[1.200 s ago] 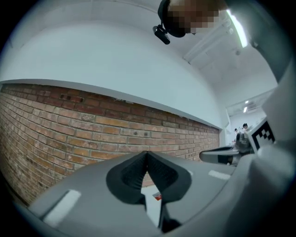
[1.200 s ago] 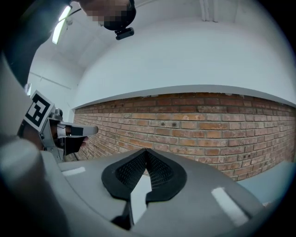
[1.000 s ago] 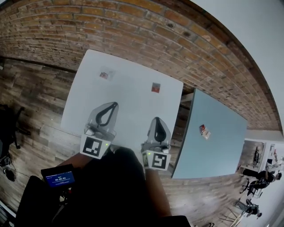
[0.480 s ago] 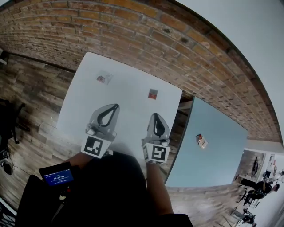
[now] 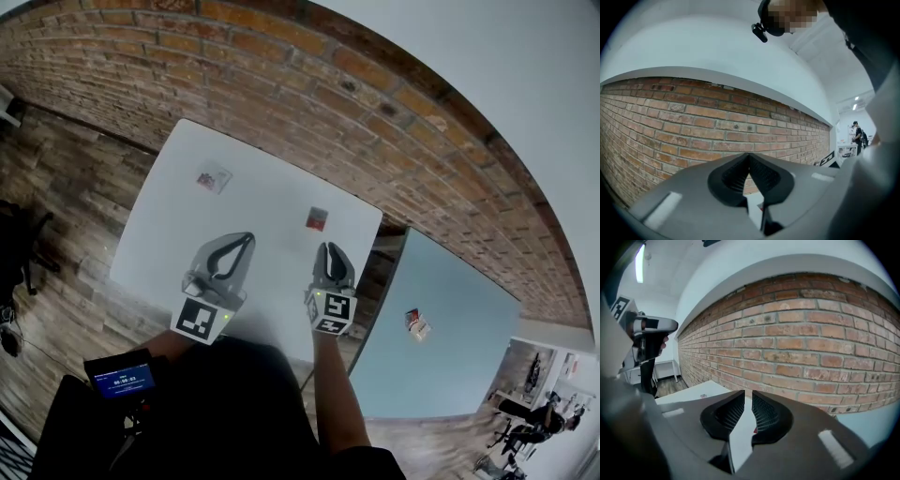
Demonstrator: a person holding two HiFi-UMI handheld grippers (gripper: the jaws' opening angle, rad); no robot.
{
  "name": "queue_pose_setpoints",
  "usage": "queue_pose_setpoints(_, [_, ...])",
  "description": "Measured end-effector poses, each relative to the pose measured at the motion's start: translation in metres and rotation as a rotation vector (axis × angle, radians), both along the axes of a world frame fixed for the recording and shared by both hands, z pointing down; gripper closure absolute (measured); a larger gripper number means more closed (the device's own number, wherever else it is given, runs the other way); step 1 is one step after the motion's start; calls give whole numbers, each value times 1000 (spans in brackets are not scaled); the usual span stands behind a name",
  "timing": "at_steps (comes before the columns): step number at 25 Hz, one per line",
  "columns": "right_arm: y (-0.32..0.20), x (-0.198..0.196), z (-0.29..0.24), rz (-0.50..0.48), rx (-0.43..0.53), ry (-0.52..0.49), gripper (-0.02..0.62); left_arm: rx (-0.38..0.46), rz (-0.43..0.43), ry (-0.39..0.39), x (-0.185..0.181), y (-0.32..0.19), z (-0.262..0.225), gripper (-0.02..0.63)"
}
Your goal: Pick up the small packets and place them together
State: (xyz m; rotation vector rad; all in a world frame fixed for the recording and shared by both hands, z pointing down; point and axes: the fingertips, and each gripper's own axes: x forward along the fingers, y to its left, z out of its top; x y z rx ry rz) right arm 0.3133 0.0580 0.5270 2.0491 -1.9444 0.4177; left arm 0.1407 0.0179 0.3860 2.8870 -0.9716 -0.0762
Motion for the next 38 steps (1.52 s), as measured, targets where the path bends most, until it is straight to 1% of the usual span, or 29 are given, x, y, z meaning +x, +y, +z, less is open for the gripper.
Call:
queue_pose_setpoints(1, [-5,7,11,0,-29,-12,541,-3,0,-1,3,-2,1,606])
queue_pose_setpoints(2, [-9,13,21,-4,-59,-20,524,-7,0,-4,6,-3,3,606])
queue_pose_setpoints(4, [-19,23,40,-16,-106,-17,522,-18,-1,-13,9,-5,6,606])
queue_pose_setpoints(10, [-42,53,80,-19,-195,7,514,-61,-30,-23,9,-19,16,606])
queue_pose_setpoints(15, [-53,74,114,-7,-267,-54,505,-69,-34,-56,14,-26,23,606])
queue_pose_setpoints(18, [-60,77,139,-20,-316,-89,500,-83,-45,-63,15,-30,29,606])
queue_pose_setpoints(22, [-64,80,167,-9,-381,-142,494,-94,-60,-75,9,-32,34,606])
queue_pose_setpoints(25, [-66,78,181,-16,-414,-163,491,-104,-73,-85,3,-34,36,606])
queue_pose_setpoints(28, [-63,80,193,-8,-444,-175,483,-92,-81,-90,0,-34,34,606])
queue_pose_setpoints(31, [-59,81,202,-6,-466,-182,472,-88,-87,-116,-1,-33,36,606])
queue_pose_setpoints(35, [-60,77,207,-7,-473,-215,469,-99,-105,-126,-4,-31,38,606])
queue_pose_setpoints(38, [-64,81,208,39,-466,-261,469,-103,-102,-125,-5,-29,40,606])
